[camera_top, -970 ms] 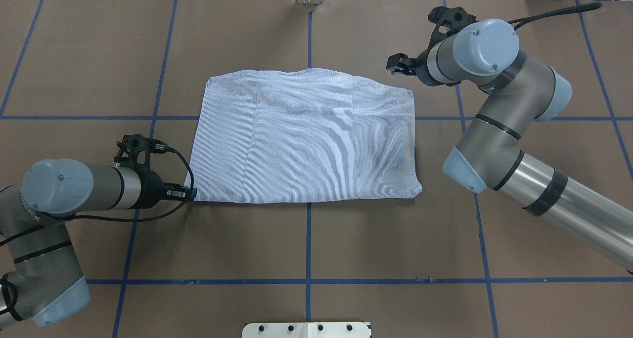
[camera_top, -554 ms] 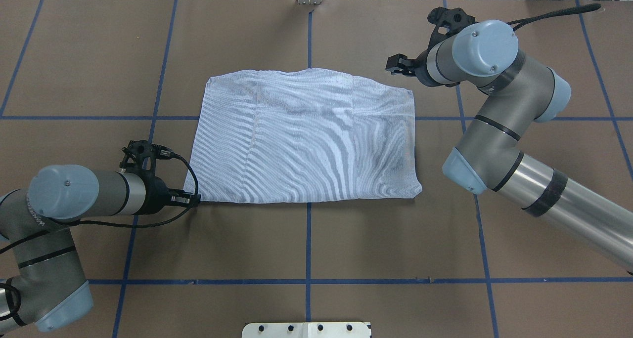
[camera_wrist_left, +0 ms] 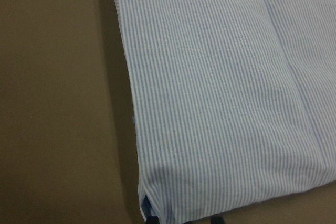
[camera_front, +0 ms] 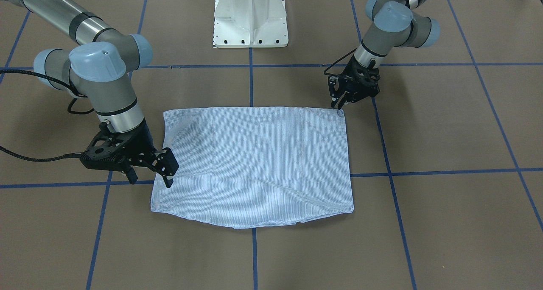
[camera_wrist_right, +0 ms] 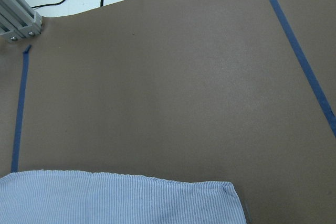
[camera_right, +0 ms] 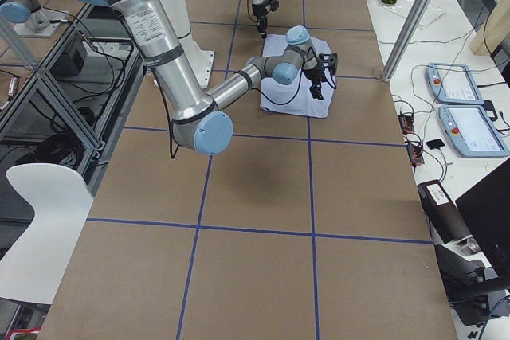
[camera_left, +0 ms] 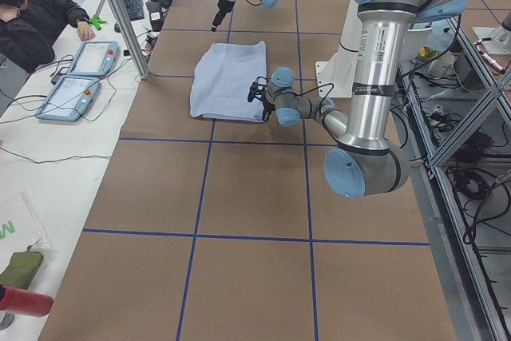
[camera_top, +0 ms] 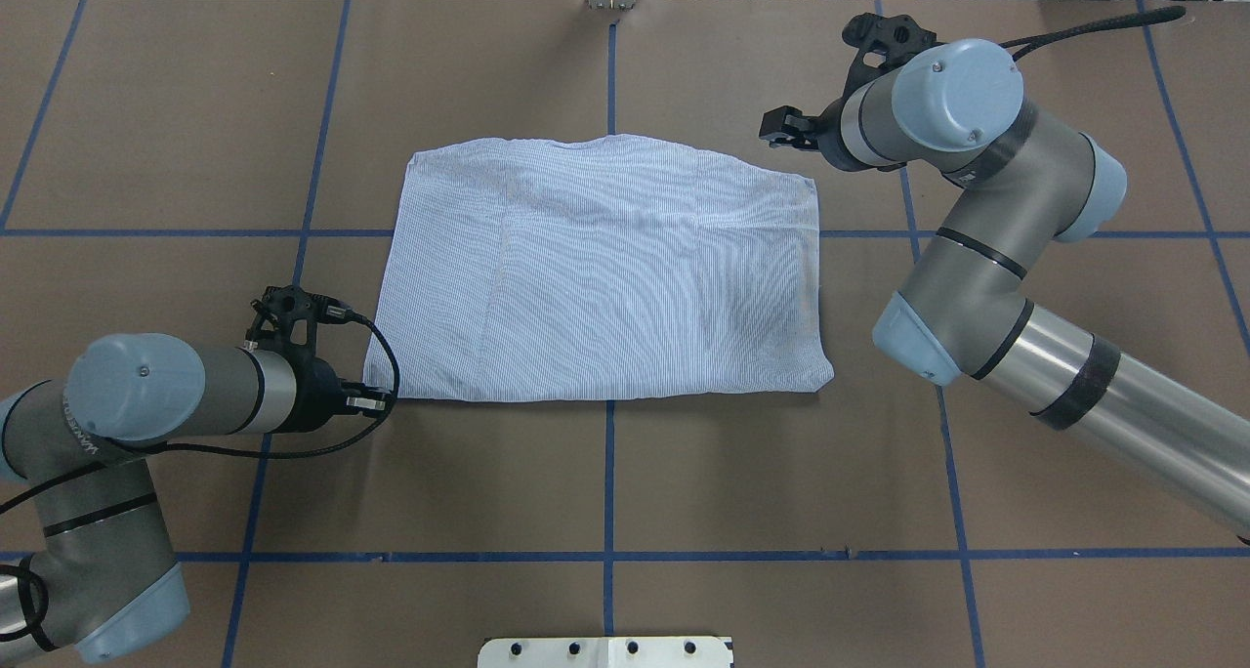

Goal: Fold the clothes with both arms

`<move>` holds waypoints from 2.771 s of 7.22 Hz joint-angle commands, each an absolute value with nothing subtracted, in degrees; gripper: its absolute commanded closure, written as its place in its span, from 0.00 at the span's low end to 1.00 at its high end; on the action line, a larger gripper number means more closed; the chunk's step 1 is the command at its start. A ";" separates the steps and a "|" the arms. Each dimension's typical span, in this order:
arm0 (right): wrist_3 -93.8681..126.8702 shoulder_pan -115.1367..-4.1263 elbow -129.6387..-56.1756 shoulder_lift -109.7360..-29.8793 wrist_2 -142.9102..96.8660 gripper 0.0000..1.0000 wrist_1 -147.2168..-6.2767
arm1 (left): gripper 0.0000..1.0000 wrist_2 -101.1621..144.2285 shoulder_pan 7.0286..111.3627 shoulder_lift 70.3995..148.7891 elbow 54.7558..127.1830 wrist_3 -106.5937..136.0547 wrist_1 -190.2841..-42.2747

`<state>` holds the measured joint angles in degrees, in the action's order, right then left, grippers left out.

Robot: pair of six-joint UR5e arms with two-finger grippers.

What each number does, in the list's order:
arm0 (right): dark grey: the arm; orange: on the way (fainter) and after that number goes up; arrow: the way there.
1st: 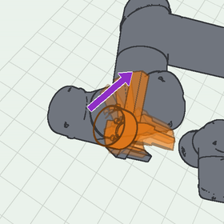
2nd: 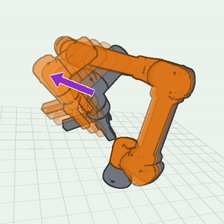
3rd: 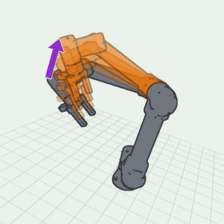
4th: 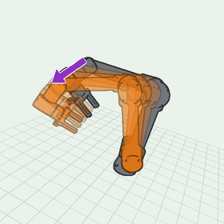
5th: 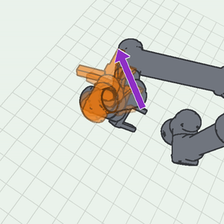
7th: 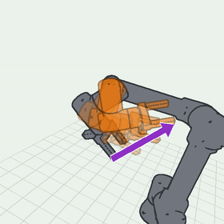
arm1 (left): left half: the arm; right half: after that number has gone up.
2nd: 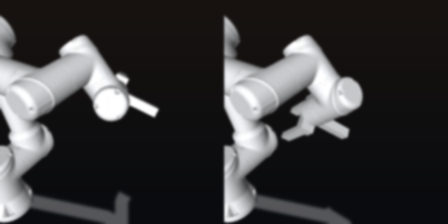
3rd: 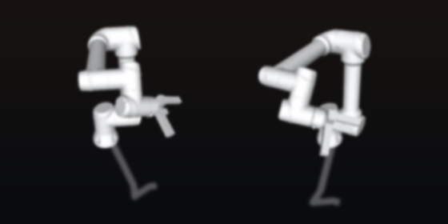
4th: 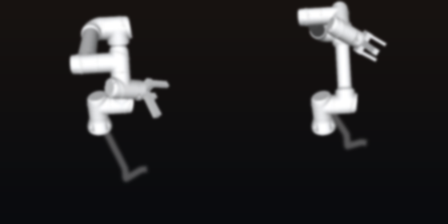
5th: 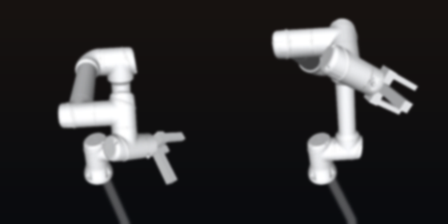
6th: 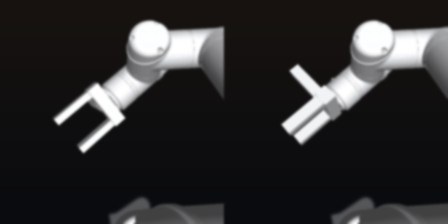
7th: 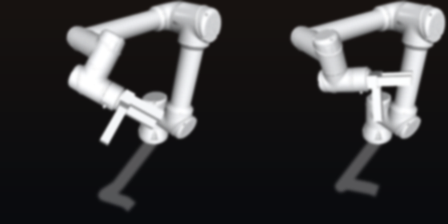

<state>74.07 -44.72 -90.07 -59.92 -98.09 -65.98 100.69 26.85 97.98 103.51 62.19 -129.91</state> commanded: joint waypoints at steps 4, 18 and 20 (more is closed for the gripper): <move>73.74 -44.47 -91.67 -59.59 -98.26 0.00 -66.01 | 0.58 100.55 32.51 98.00 103.36 60.04 -129.55; 73.56 -44.30 -93.78 -60.12 -98.09 0.00 -66.27 | 0.41 100.81 28.05 98.61 101.69 62.48 -131.39; 73.56 -44.30 -94.22 -60.29 -98.26 0.00 -66.27 | 0.42 100.72 27.07 98.70 101.60 62.58 -131.40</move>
